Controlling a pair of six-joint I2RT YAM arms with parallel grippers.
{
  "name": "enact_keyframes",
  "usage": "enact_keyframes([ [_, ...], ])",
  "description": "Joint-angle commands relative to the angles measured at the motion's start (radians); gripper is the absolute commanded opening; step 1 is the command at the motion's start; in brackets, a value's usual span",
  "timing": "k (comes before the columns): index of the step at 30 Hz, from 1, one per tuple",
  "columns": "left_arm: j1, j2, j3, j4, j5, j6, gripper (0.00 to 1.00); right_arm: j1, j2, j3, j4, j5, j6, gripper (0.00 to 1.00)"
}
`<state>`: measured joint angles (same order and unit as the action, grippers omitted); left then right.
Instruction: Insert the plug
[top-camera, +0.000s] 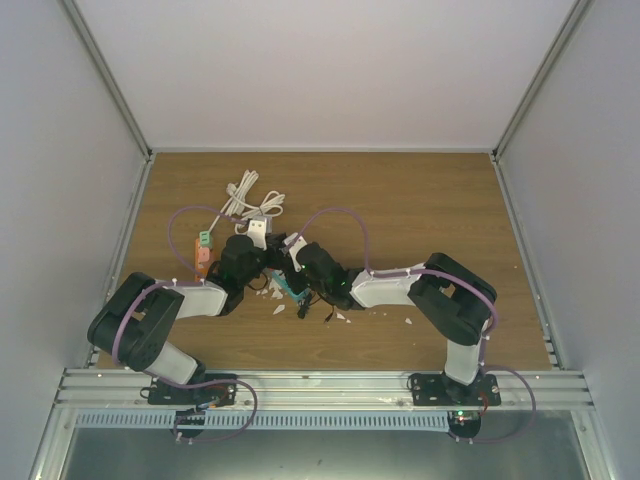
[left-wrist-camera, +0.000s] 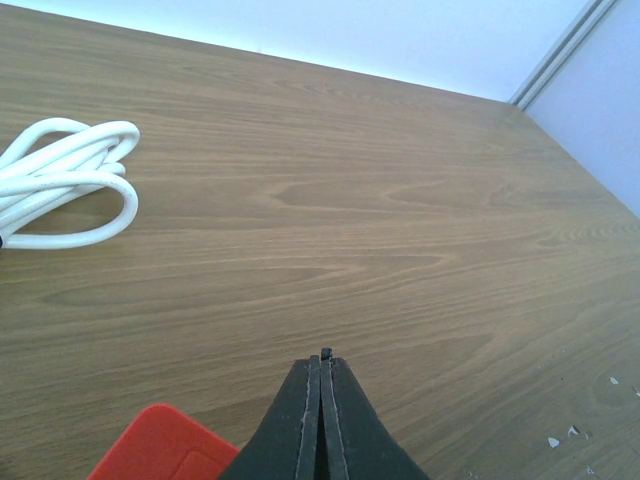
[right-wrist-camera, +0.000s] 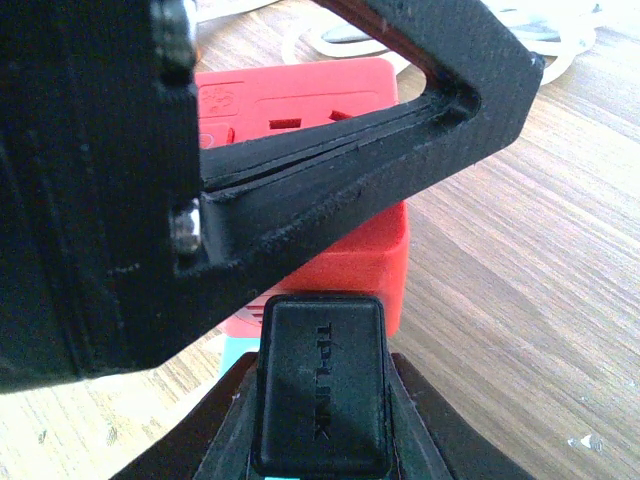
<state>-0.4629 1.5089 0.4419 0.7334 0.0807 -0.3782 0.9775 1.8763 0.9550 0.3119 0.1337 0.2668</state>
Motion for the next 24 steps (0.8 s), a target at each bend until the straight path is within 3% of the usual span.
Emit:
enact_keyframes([
  [1, -0.02, 0.065, -0.048, -0.242, 0.0, 0.002, 0.0, 0.003, 0.114, -0.045, -0.276, -0.048, -0.009, 0.01],
  [7, -0.026, 0.061, -0.051, -0.237, 0.004, 0.012, 0.0, 0.005, 0.119, -0.04, -0.285, -0.043, -0.012, 0.01],
  [13, -0.028, 0.045, -0.059, -0.231, 0.016, 0.018, 0.0, -0.043, 0.093, -0.086, -0.199, -0.259, 0.023, 0.0],
  [17, -0.028, 0.041, -0.064, -0.229, 0.013, 0.016, 0.0, -0.005, 0.093, -0.064, -0.273, -0.002, 0.017, 0.01],
  [20, -0.029, 0.046, -0.059, -0.229, 0.013, 0.016, 0.0, -0.001, 0.05, -0.103, -0.223, -0.021, 0.02, 0.0],
  [24, -0.028, 0.05, -0.059, -0.232, 0.016, 0.016, 0.0, 0.018, 0.056, -0.085, -0.261, 0.086, 0.009, 0.0],
])
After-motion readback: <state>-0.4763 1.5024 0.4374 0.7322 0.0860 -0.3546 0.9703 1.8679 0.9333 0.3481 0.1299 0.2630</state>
